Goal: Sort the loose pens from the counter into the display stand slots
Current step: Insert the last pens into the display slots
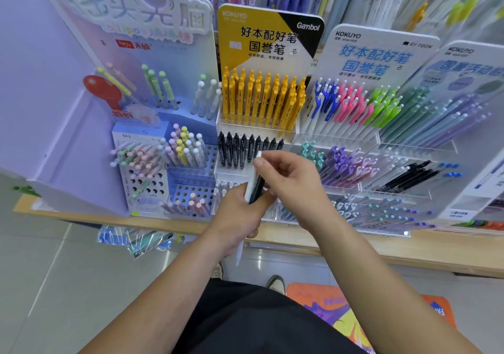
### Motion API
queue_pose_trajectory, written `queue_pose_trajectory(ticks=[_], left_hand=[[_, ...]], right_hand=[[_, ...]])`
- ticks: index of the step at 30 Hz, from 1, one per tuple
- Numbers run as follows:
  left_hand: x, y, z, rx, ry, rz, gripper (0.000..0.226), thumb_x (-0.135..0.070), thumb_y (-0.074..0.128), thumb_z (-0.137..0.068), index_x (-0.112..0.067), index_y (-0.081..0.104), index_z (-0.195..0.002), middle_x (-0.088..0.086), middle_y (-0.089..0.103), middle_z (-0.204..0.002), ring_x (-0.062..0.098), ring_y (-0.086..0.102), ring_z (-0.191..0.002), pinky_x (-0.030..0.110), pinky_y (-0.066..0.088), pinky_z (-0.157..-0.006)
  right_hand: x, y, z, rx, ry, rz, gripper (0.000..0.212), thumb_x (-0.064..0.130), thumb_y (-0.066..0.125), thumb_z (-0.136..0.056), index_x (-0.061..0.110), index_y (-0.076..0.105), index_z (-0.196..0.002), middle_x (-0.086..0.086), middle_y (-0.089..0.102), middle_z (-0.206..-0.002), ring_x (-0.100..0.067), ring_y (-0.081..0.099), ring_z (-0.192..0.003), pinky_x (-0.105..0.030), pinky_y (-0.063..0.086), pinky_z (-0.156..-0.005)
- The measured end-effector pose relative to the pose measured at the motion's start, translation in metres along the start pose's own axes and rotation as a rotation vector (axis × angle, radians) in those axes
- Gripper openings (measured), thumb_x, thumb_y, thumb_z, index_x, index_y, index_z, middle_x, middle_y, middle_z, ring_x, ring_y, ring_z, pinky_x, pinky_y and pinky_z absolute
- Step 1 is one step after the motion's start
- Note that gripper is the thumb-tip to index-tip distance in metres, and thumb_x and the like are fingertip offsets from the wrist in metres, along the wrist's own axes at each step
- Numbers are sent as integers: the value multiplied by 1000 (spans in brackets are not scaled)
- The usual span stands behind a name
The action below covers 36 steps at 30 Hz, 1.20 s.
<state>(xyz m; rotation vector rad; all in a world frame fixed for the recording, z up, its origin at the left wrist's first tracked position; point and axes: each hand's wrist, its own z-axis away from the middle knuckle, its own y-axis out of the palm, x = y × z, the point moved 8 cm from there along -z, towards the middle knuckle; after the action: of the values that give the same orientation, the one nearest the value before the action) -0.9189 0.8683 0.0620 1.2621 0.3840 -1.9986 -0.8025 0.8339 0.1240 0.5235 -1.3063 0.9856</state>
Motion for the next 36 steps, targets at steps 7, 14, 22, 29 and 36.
queue_pose_trajectory(ticks=[7,14,22,29,36], left_hand=[[-8,-19,12,20,33,6,36,-39,68,-101,-40,63,-65,0,33,-58,14,28,-44,26,27,-43],[6,-40,24,-4,22,114,36,-53,58,-100,-18,52,-94,7,41,-63,16,28,-46,26,22,-46],[40,-66,43,-262,-14,52,34,-50,57,-103,-16,56,-98,11,36,-64,15,26,-47,22,21,-45],[40,-95,52,-368,15,248,55,-57,72,-88,-6,64,-103,-4,34,-53,13,24,-45,22,22,-43],[12,-130,44,-264,54,113,30,-36,74,-97,-14,59,-84,-7,39,-52,8,30,-40,22,27,-43]], right_hand=[[9,20,-10,137,-3,-62,14,18,74,-94,13,74,-107,-13,76,-95,-27,73,-90,-42,63,-81],[14,41,-14,218,50,-148,12,12,68,-98,2,74,-102,-15,76,-89,-19,69,-79,-33,57,-72],[28,10,-27,54,-58,-241,10,15,68,-98,8,73,-103,-15,77,-99,-33,74,-95,-42,62,-78],[-9,27,2,-69,84,-378,11,8,66,-98,0,70,-104,-23,75,-97,-36,75,-89,-43,64,-81],[-39,56,30,-211,175,-274,16,10,71,-95,11,64,-110,-16,71,-106,-26,74,-96,-45,61,-90]])
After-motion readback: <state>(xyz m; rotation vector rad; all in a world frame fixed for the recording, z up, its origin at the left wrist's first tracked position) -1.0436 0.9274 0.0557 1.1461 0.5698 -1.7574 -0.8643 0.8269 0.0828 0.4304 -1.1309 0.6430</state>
